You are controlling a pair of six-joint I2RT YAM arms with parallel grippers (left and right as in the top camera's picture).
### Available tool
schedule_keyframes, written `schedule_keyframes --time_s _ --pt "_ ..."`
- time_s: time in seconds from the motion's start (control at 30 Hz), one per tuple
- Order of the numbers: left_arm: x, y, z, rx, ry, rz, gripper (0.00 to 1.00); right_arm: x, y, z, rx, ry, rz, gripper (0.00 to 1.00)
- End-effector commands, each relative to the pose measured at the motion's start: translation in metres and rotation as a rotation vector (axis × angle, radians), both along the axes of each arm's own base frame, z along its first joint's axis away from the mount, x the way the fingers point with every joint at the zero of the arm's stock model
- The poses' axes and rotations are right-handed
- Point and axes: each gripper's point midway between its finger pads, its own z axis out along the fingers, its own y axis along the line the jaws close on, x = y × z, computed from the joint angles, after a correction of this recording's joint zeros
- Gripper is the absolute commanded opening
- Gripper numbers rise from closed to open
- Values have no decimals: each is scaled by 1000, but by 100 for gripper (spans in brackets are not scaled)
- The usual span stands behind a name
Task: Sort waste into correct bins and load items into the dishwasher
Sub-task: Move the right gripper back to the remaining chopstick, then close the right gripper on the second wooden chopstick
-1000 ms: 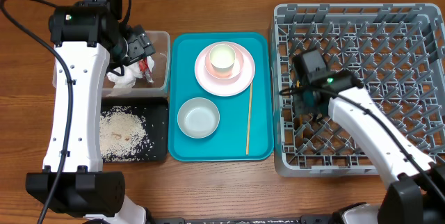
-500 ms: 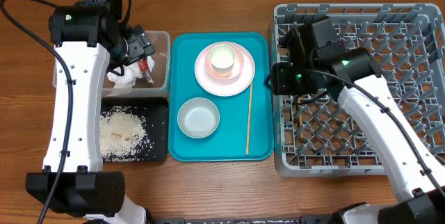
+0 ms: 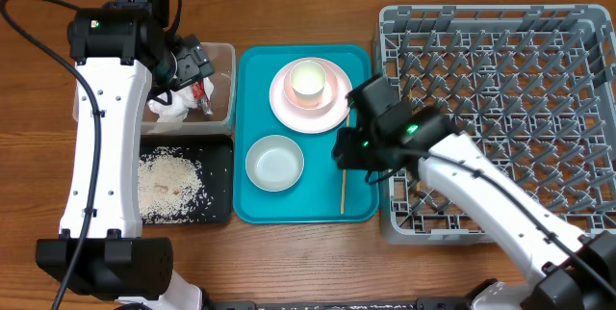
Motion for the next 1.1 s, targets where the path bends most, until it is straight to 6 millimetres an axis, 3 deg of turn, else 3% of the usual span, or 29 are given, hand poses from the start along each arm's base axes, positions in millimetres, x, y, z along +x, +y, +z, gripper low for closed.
schedule_keyframes --time_s 0.0,0.3,0.43,0.47,0.57,0.87,0.97,1.0,1.07 --pt "1 1 3 9 -11 1 100 2 -15 -16 -132 -62 -143 40" --pt "1 1 3 9 -11 1 100 -4 -14 -48 -228 -176 -154 42" --pt "1 1 3 9 -11 1 100 -4 -14 -50 -225 -178 -154 54" --pt "1 2 3 10 -11 1 100 -4 -14 -50 -224 -178 -154 60" --pt "1 1 3 9 -11 1 100 -5 -10 -50 -204 -169 -147 100" --pt "1 1 3 9 -11 1 100 -7 19 -45 -62 -136 -104 100" --pt "1 2 3 10 -11 1 100 -6 14 -46 -86 -147 -115 55" --pt "1 1 3 9 -11 1 100 -5 12 -46 -100 -151 -119 49" --pt "1 1 3 9 -11 1 100 -3 7 -47 -119 -165 -129 47"
